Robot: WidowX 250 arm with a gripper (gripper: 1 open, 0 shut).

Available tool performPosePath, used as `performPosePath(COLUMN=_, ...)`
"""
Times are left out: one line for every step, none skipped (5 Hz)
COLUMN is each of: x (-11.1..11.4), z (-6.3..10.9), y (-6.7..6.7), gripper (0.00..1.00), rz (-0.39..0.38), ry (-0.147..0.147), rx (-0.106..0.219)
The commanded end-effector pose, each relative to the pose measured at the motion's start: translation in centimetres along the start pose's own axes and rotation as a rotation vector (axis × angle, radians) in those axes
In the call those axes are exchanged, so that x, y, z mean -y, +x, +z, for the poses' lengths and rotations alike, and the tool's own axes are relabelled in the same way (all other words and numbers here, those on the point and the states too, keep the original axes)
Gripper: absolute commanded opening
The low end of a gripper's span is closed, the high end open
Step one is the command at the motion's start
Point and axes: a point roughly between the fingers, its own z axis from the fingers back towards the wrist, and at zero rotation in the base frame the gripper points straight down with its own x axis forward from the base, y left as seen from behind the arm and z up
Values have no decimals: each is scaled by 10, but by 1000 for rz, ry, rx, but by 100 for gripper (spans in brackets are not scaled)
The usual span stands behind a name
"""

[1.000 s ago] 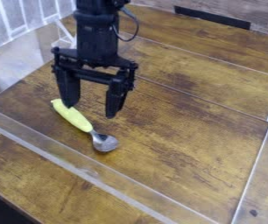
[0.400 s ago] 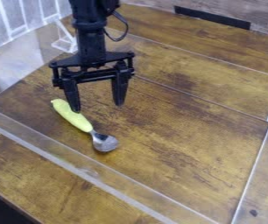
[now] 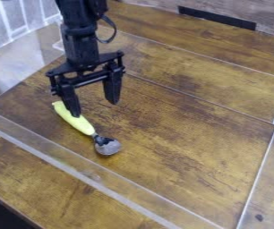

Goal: Move the green spoon to the right

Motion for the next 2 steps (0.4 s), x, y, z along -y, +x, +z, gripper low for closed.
performPosePath(x=-8, z=-1, y=7, gripper=100, rz=23, ry=-29, rx=20)
performPosePath(x=-13, z=-12, y=10, gripper=100, rz=7, ry=-25, rx=10)
